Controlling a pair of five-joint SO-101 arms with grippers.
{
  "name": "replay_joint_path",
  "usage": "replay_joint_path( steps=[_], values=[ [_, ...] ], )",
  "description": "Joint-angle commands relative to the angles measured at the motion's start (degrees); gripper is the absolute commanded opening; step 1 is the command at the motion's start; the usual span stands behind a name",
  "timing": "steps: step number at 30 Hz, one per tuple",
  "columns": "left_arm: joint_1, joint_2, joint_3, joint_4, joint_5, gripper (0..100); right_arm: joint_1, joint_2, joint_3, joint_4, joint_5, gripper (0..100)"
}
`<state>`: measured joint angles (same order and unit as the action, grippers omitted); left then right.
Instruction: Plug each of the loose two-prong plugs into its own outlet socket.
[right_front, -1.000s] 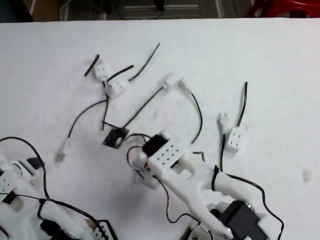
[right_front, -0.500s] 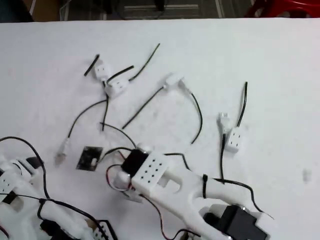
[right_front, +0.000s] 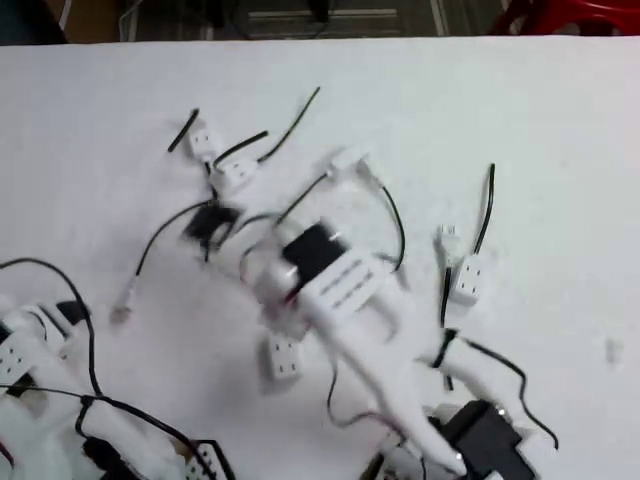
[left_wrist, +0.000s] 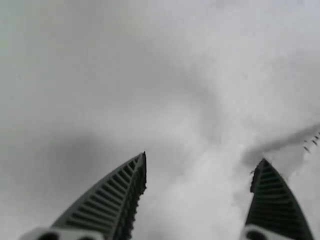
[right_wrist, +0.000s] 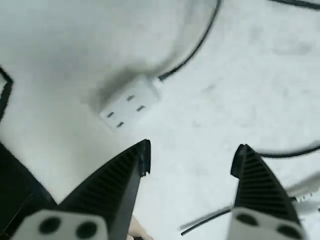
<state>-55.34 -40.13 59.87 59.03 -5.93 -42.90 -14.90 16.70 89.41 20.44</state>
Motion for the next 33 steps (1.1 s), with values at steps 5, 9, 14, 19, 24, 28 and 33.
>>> replay_joint_path(
  steps=[5,9,14,19,24,28,33],
  values=[
    [14.2,-1.45,-13.36,17.41,-8.18,33,20.09,-1.89,4.66,-1.19,-0.88,26.5],
    [17.8,-1.45,-16.97,23.47,-13.63,33,26.77,-1.89,9.85,-6.73,-7.74,26.5],
    [17.89,-0.57,-20.48,31.21,-18.02,33,30.02,-1.8,18.55,-15.52,-13.63,26.5],
    [17.89,8.84,-25.49,30.59,-18.55,33,30.11,-2.24,26.46,-25.71,-15.21,26.5],
    [19.12,23.25,-34.02,31.56,-24.7,33,31.69,-1.8,30.33,-32.04,-15.56,26.5],
    [19.12,34.33,-39.47,32.62,-27.43,33,32.57,-1.8,31.38,-34.51,-15.65,26.5],
    [19.21,46.29,-42.99,30.33,-27.6,33,32.22,-1.8,32.62,-36.53,-15.65,26.5]
  ],
)
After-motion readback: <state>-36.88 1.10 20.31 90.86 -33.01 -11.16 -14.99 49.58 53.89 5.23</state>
